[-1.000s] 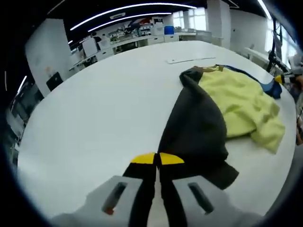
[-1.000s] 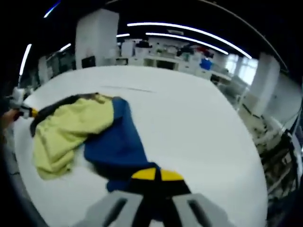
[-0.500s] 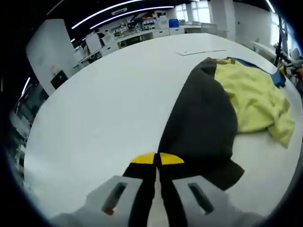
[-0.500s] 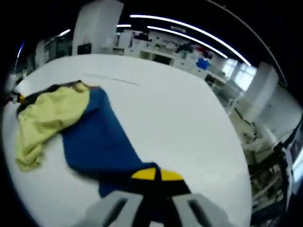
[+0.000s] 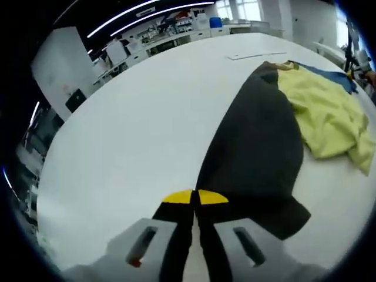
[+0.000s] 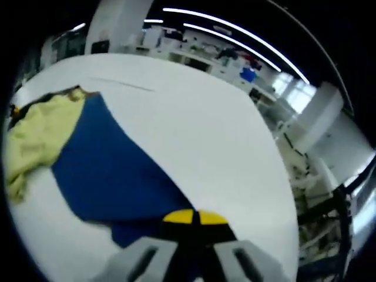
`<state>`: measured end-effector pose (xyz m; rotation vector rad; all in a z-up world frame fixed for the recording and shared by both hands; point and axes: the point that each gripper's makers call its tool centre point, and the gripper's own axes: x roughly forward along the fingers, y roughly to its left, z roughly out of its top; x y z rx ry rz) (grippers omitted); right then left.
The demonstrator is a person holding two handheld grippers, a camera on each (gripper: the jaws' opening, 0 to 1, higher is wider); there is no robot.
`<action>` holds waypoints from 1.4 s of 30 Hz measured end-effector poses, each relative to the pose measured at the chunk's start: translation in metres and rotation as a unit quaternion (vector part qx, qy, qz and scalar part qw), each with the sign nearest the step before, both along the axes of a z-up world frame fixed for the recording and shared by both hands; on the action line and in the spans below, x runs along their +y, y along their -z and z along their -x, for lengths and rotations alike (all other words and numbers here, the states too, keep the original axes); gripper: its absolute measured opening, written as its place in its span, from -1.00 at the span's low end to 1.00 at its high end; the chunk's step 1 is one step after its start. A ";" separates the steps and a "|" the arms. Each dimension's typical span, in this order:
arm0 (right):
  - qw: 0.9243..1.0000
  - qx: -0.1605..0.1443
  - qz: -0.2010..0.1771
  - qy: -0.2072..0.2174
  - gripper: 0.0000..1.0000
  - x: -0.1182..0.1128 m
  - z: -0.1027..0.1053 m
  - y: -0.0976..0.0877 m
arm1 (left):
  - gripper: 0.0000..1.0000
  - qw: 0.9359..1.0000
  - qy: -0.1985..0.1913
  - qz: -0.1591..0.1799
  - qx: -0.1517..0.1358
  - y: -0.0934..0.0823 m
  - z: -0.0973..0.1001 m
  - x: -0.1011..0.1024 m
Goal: Fold the garment on the visible template until the final outline fits inside the template.
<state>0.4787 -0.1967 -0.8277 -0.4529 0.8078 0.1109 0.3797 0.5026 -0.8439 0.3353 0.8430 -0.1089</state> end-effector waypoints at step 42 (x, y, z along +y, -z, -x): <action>0.988 0.019 -0.136 -0.073 0.30 0.046 0.008 -0.014 | -0.28 0.997 -0.004 0.038 -0.069 -0.036 -0.010 0.002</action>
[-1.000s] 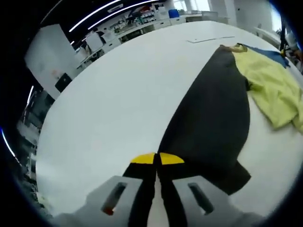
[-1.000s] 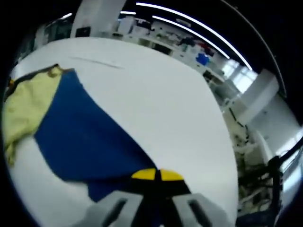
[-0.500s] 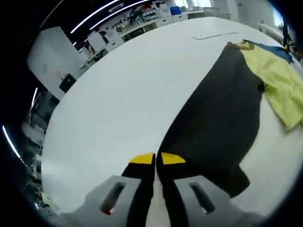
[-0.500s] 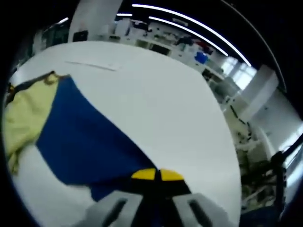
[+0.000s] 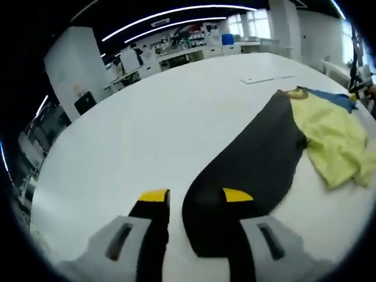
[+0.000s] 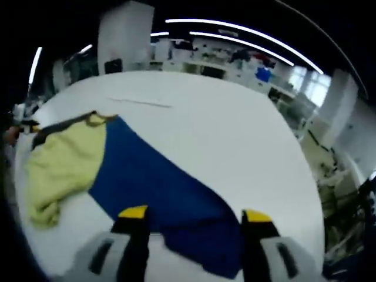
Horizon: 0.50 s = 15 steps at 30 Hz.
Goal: Fold the garment on the visible template until the final outline fits inside the template.
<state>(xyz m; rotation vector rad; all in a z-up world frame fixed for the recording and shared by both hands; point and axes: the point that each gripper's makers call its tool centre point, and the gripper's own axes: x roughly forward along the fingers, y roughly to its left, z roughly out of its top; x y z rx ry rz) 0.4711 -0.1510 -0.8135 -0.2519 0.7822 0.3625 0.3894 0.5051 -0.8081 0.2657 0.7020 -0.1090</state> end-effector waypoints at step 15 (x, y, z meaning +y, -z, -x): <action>0.987 0.013 -0.078 -0.142 0.84 0.123 0.060 -0.028 | 0.47 0.991 0.103 0.085 -0.029 -0.019 0.040 -0.077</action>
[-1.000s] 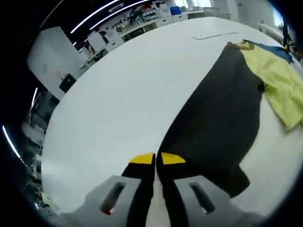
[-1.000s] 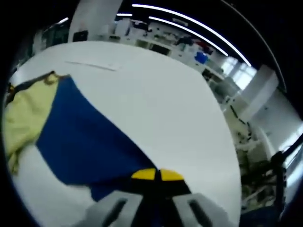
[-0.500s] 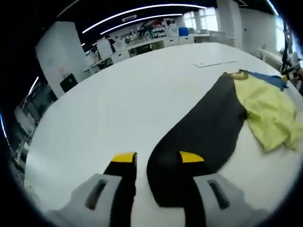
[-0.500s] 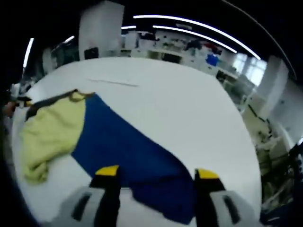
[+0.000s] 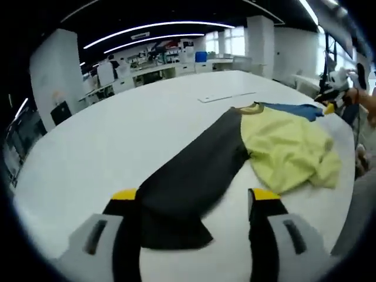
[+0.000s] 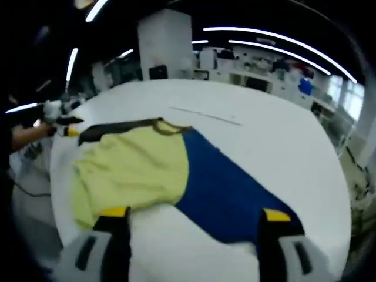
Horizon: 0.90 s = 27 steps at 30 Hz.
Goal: Fold the garment on the visible template until the final outline fits inside the template.
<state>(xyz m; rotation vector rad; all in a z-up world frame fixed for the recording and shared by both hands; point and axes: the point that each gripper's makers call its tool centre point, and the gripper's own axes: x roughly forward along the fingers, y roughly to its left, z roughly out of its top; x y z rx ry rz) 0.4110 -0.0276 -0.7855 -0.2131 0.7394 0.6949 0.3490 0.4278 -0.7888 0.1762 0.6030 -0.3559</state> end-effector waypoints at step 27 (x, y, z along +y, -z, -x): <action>0.974 0.016 -0.047 -0.223 0.55 0.181 0.128 0.002 | 0.98 0.996 0.062 0.058 -0.017 -0.028 0.052 -0.075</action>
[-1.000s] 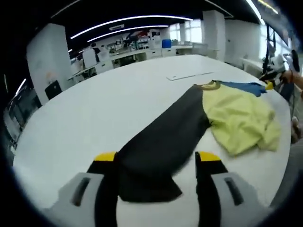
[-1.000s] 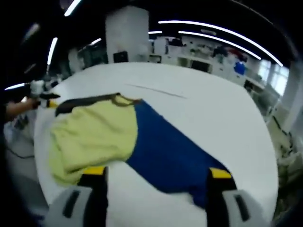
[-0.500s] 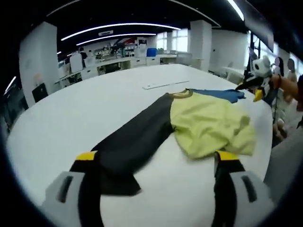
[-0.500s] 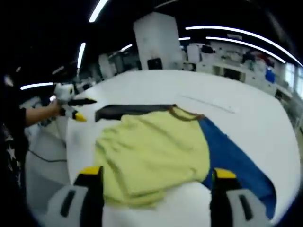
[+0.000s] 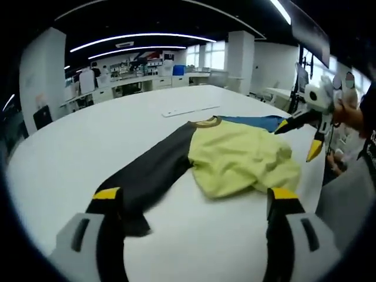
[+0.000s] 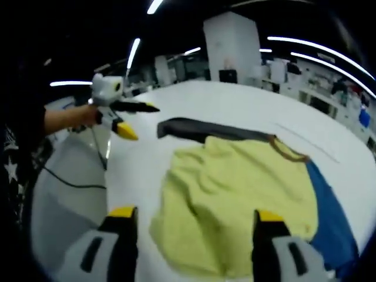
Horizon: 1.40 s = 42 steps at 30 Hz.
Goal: Fold the garment on the visible template until the final outline fits inside the template.
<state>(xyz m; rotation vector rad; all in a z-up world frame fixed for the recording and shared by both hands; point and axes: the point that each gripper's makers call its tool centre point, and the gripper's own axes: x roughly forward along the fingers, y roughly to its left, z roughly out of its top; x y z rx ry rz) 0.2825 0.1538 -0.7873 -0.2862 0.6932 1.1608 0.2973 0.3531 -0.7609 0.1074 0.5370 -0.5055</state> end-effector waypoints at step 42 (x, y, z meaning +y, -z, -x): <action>0.994 -0.064 0.085 -0.037 -1.00 0.061 0.014 0.063 | 0.63 1.000 0.026 -0.009 0.005 0.019 0.046 -0.027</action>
